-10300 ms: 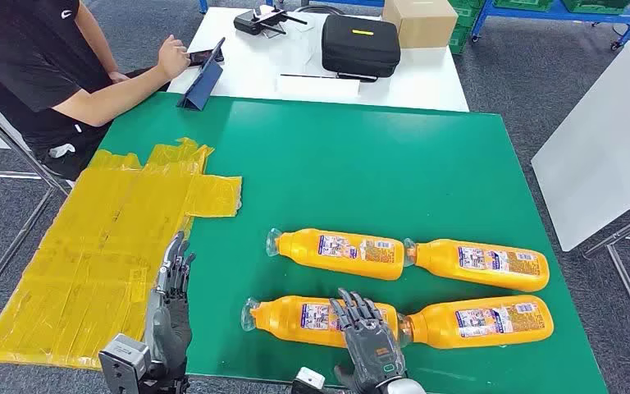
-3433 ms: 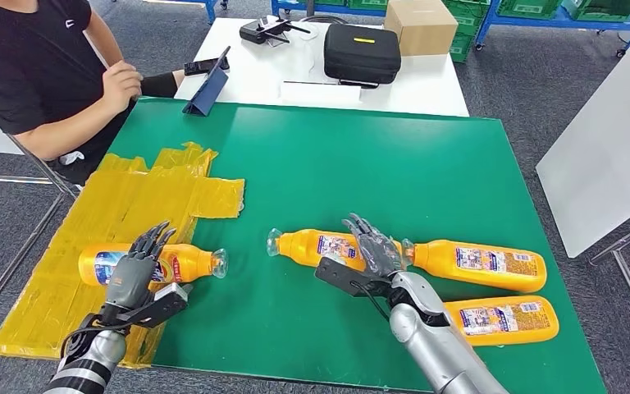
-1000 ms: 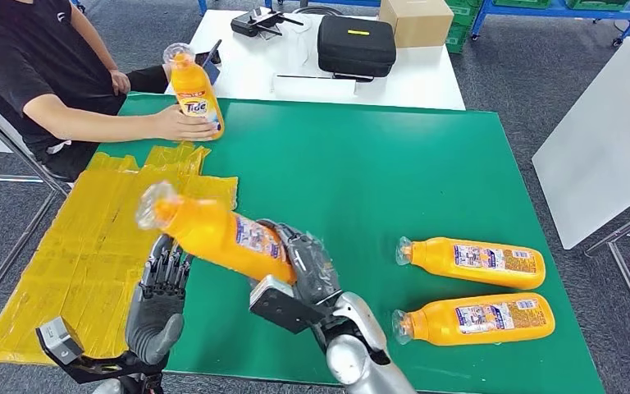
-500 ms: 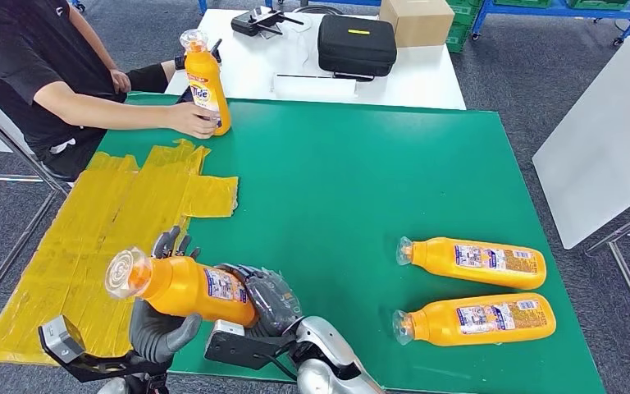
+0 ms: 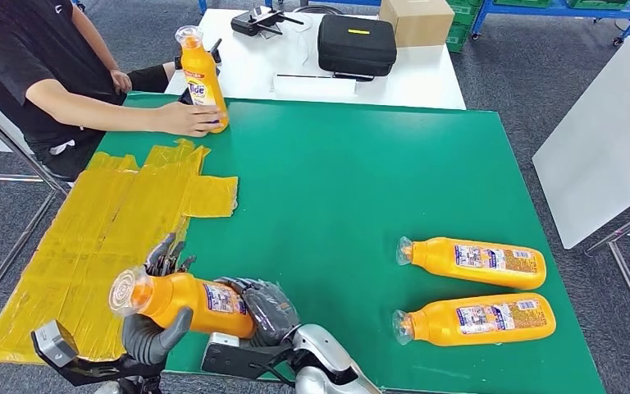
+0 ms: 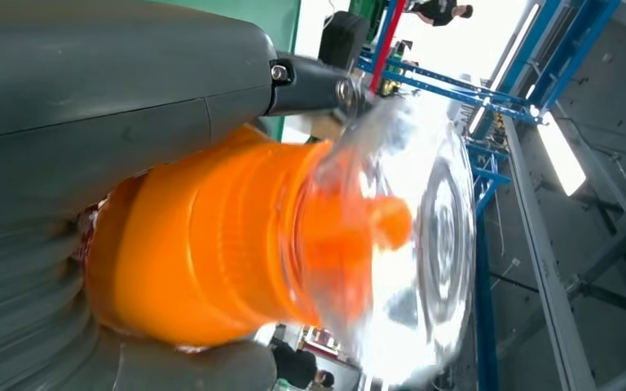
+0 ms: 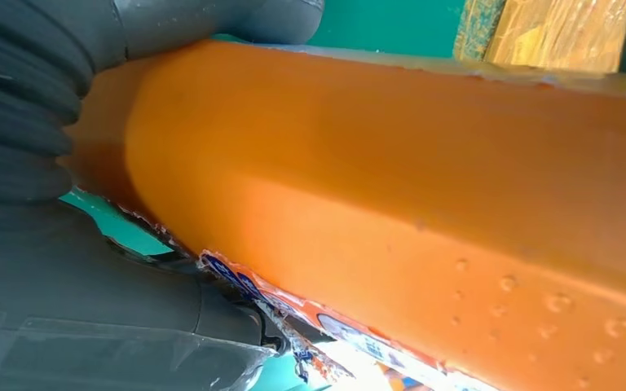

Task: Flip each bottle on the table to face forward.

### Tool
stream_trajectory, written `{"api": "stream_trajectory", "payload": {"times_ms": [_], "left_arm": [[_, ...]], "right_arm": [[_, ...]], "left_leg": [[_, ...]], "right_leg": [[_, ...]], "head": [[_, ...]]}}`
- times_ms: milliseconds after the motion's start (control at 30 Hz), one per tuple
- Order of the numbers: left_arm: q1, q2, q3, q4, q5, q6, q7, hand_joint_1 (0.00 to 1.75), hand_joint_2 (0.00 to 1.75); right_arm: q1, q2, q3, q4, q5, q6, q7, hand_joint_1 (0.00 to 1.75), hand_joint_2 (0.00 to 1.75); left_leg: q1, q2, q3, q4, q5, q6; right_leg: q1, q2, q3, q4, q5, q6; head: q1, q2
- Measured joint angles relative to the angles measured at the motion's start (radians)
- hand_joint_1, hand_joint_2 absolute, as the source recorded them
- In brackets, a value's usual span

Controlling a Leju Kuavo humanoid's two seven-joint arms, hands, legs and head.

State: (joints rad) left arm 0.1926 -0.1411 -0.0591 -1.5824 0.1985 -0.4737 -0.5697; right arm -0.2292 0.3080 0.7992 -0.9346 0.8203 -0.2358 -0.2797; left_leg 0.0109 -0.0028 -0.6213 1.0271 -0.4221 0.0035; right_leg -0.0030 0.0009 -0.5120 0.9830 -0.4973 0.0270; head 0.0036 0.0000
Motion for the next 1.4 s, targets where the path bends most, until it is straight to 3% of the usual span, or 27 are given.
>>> {"api": "stream_trajectory", "payload": {"times_ms": [500,533,633,667,733,800,1000,1167,1300,1400], "left_arm": [[-0.001,0.002,0.001,0.000,-0.017,0.000,-0.013,1.75,1.75],[-0.002,0.002,0.001,0.000,-0.019,-0.002,-0.015,1.75,1.75],[-0.003,0.001,0.001,-0.001,-0.030,-0.003,-0.023,1.75,1.75],[-0.003,0.001,0.001,-0.002,-0.040,0.004,-0.028,1.75,1.75],[0.001,0.001,0.002,-0.016,-0.079,0.036,-0.041,1.75,1.75],[0.009,0.001,0.009,-0.051,-0.146,0.091,-0.056,1.75,1.75],[0.047,0.002,0.126,-0.221,-0.456,0.371,-0.086,1.75,1.75],[0.074,0.002,0.192,-0.343,-0.820,0.691,-0.085,1.75,1.75],[0.103,0.018,0.170,-0.358,-1.152,0.940,0.015,1.75,1.75],[0.109,0.046,0.124,-0.316,-1.337,1.044,0.125,1.75,1.75]], "right_arm": [[0.007,-0.008,-0.001,-0.021,-0.007,0.001,0.010,1.75,1.75],[0.009,-0.009,-0.002,-0.026,-0.008,0.001,0.013,1.61,1.75],[0.017,-0.015,-0.006,-0.046,-0.010,-0.011,0.019,0.30,1.75],[0.020,-0.017,-0.008,-0.054,-0.009,-0.021,0.023,0.00,1.75],[0.031,-0.024,-0.019,-0.083,-0.005,-0.045,0.032,0.00,0.87],[0.050,-0.039,-0.041,-0.140,-0.002,-0.062,0.040,0.00,0.00],[0.118,-0.132,-0.171,-0.428,-0.008,-0.052,0.046,0.00,0.00],[0.164,-0.202,-0.248,-0.617,-0.015,-0.039,0.045,0.00,0.00],[0.186,-0.251,-0.271,-0.684,-0.014,-0.046,0.044,0.00,0.00],[0.195,-0.284,-0.278,-0.702,-0.013,-0.049,0.044,0.00,0.00]], "left_leg": [[0.000,0.000,0.000,0.000,0.000,0.000],[0.000,0.000,0.000,0.000,0.000,0.000],[0.000,0.000,0.000,0.000,0.000,0.000],[0.000,0.000,0.000,0.000,0.000,0.000],[0.000,0.000,0.000,0.000,0.000,0.000],[0.000,0.000,0.000,0.000,0.000,0.000],[0.000,0.000,-0.001,0.000,0.000,0.000],[0.000,0.000,-0.001,0.000,0.000,0.000],[0.000,0.000,0.000,0.000,0.000,0.000],[0.000,0.000,0.000,0.000,0.000,0.000]], "right_leg": [[0.000,0.000,0.000,0.000,0.000,0.000],[0.000,0.000,0.000,0.000,0.000,0.000],[0.000,0.000,0.000,0.000,0.000,0.000],[0.000,0.000,0.000,0.000,0.000,0.000],[0.000,0.000,0.000,0.000,0.000,0.000],[0.000,0.000,0.000,0.000,0.000,0.000],[0.000,0.000,0.000,0.000,0.000,0.000],[0.000,0.000,0.000,0.000,0.000,0.000],[0.000,0.000,-0.001,-0.001,0.000,0.000],[0.000,0.000,-0.001,-0.001,0.000,0.000]], "head": [[0.000,0.000],[0.000,0.000],[0.000,0.000],[0.000,0.000],[0.000,0.000],[0.000,0.000],[0.000,0.000],[0.000,0.000],[0.000,0.000],[0.000,0.000]]}}
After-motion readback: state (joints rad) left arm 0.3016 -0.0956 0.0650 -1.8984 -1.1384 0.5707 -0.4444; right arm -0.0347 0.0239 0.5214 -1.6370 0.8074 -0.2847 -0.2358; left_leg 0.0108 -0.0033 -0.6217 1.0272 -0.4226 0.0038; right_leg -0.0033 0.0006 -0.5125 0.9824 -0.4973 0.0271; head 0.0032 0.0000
